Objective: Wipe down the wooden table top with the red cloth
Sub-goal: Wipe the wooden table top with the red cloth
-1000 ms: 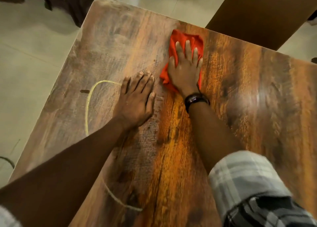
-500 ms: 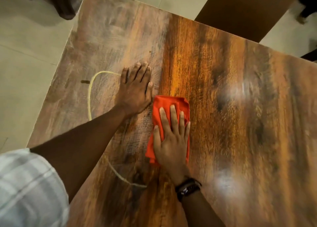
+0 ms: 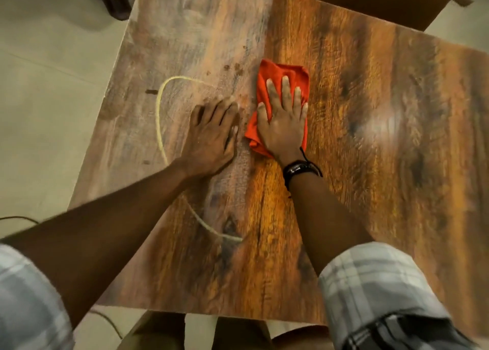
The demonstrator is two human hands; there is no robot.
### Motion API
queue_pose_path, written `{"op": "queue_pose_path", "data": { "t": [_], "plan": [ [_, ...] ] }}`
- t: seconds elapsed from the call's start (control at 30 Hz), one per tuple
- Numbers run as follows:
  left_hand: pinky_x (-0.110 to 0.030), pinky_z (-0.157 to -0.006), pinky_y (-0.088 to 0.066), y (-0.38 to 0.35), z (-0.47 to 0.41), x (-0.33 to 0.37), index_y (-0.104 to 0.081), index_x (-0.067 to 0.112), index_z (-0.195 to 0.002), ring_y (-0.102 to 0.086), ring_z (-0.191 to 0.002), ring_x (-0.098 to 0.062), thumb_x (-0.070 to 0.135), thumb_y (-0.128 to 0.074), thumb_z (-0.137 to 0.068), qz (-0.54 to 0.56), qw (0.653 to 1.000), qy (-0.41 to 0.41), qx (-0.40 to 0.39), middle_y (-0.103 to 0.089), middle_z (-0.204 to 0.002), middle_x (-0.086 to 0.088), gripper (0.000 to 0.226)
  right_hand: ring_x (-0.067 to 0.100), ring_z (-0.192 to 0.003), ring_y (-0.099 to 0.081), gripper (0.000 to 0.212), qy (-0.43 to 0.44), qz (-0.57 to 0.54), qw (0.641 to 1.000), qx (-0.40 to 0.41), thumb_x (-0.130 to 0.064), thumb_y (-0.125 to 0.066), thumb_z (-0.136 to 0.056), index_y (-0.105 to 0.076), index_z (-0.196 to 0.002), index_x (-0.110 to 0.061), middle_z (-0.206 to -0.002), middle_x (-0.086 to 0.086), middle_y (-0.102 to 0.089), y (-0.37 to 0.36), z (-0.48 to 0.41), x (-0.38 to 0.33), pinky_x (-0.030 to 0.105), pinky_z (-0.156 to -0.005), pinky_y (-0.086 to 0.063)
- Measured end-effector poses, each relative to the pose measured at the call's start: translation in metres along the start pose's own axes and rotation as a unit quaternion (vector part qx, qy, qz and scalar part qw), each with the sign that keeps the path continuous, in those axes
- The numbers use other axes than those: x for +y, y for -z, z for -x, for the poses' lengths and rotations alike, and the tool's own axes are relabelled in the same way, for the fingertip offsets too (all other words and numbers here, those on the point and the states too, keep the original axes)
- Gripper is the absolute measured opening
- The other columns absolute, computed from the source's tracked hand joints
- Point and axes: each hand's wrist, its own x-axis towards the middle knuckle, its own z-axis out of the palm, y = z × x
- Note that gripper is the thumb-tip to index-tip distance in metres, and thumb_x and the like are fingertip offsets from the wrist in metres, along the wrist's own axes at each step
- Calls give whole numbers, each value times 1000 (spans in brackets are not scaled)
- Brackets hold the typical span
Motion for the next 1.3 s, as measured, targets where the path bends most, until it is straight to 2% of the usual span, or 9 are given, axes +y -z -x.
{"op": "queue_pose_path", "data": {
  "t": [0.13, 0.27, 0.37, 0.57, 0.77, 0.9, 1.07, 1.2, 1.3],
  "plan": [
    [-49, -120, -19, -3, 56, 7, -37, 8, -151, -30, -147, -28, 33, -35, -103, 8, 1000, 6, 5, -38, -158, -10, 54, 31, -154, -12, 59, 2, -7, 1000, 29, -48, -28, -100, -31, -156, -30, -166, 1, -20, -3, 104, -8, 52, -124, -6],
    [-54, -119, -19, -2, 52, 10, -36, 10, -153, -27, -148, -29, 37, -29, -103, -10, 999, 14, -33, -34, -159, -9, 57, 25, -156, -4, 57, -14, 22, 1000, -5, -45, -31, -102, -26, -157, -32, -168, -1, -12, -2, 225, -7, 49, -125, -4],
    [-55, -118, -19, -4, 51, 10, -37, 9, -152, -28, -147, -31, 37, -29, -102, -19, 999, 10, -40, -35, -159, -10, 57, 25, -156, -6, 57, -27, 41, 999, -13, -46, -34, -101, -30, -156, -31, -167, -1, -16, -5, 275, -3, 52, -123, -10],
    [-55, -120, -17, -8, 51, 11, -36, 11, -153, -28, -149, -31, 36, -29, -102, -26, 999, 22, -28, -34, -160, -9, 57, 25, -156, -2, 57, -3, 49, 999, -1, -44, -35, -102, -26, -157, -32, -168, -2, -11, -9, 213, -11, 50, -125, -2],
    [-53, -120, -18, -9, 53, 11, -36, 12, -153, -27, -149, -29, 36, -29, -103, -29, 999, 25, -26, -34, -160, -8, 55, 32, -151, -25, 56, -6, 42, 996, 77, -43, -39, -98, -42, -151, -28, -162, 4, -31, -22, 77, -18, 57, -122, -16],
    [-54, -121, -16, -4, 54, 11, -33, 13, -154, -24, -150, -29, 36, -29, -101, -14, 999, 26, -41, -32, -161, -8, 57, 33, -153, -19, 57, -15, 17, 998, 51, -43, -36, -98, -36, -154, -30, -165, 3, -25, -21, 44, -20, 55, -122, -10],
    [-52, -121, -15, 1, 54, 12, -33, 13, -154, -23, -150, -29, 35, -21, -102, -20, 998, 25, -54, -32, -161, -7, 58, 31, -153, -19, 56, -17, 6, 997, 72, -42, -38, -99, -39, -153, -28, -164, 3, -27, -23, 118, -25, 55, -123, -14],
    [-54, -121, -16, 2, 54, 11, -34, 13, -153, -22, -151, -30, 37, -21, -101, -21, 997, 21, -69, -30, -161, -8, 58, 25, -156, -6, 55, -13, -4, 999, 33, -40, -39, -102, -32, -156, -28, -167, 0, -16, -17, 232, -26, 51, -125, -8],
    [-55, -120, -17, 4, 54, 10, -33, 12, -152, -22, -150, -31, 36, -22, -100, -26, 997, 15, -75, -30, -161, -9, 59, 26, -155, -9, 56, -24, 16, 999, 25, -40, -40, -101, -31, -156, -30, -167, 0, -18, -16, 298, -25, 54, -123, -13]
  ]
}}
